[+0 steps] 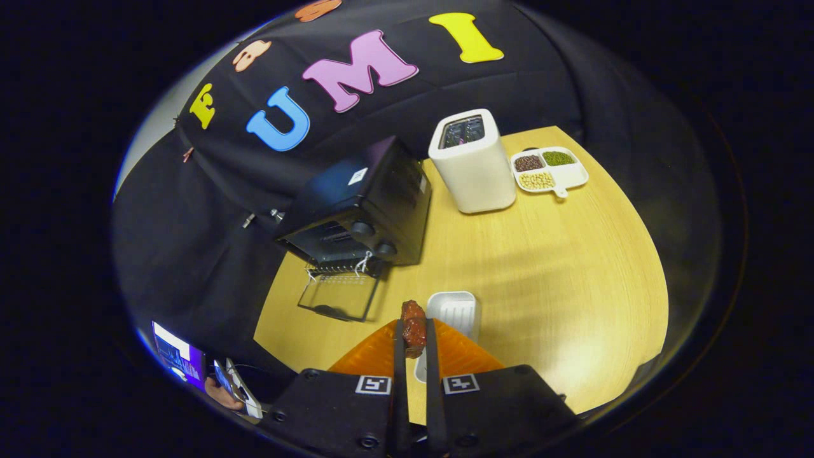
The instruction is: Open the toaster oven, put the food inside, and close the toaster oven door.
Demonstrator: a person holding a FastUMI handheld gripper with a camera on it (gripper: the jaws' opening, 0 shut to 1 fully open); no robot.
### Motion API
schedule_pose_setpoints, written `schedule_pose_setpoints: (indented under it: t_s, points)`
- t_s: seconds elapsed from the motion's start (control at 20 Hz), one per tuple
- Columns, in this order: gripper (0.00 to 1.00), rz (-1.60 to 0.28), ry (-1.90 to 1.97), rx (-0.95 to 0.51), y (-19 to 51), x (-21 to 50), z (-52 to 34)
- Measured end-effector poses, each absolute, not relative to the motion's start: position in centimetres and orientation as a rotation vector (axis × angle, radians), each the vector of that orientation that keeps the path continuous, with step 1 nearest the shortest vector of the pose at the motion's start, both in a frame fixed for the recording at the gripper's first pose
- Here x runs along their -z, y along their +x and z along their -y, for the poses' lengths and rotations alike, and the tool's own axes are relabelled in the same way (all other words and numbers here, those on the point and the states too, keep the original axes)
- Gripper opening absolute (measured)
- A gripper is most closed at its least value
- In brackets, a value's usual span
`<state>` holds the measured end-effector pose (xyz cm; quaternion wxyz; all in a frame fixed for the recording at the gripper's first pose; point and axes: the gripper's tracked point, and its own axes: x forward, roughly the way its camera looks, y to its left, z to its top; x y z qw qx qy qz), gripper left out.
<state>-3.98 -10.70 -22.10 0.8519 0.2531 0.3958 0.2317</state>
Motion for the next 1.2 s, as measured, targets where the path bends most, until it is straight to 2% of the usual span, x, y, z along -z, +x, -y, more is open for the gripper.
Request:
schedule_pose_setpoints:
  t_s: [0.3,0.55,0.95,1.2]
  points:
    - [0.15,-0.687,0.597,-0.520,-4.7,16.6,2.4]
    - [0.15,-0.637,0.640,-0.540,-4.9,14.8,-4.6]
    - [0.15,-0.585,0.740,-0.467,-1.3,16.9,-13.3]
    - [0.15,-0.575,0.787,-0.352,3.0,19.5,-16.8]
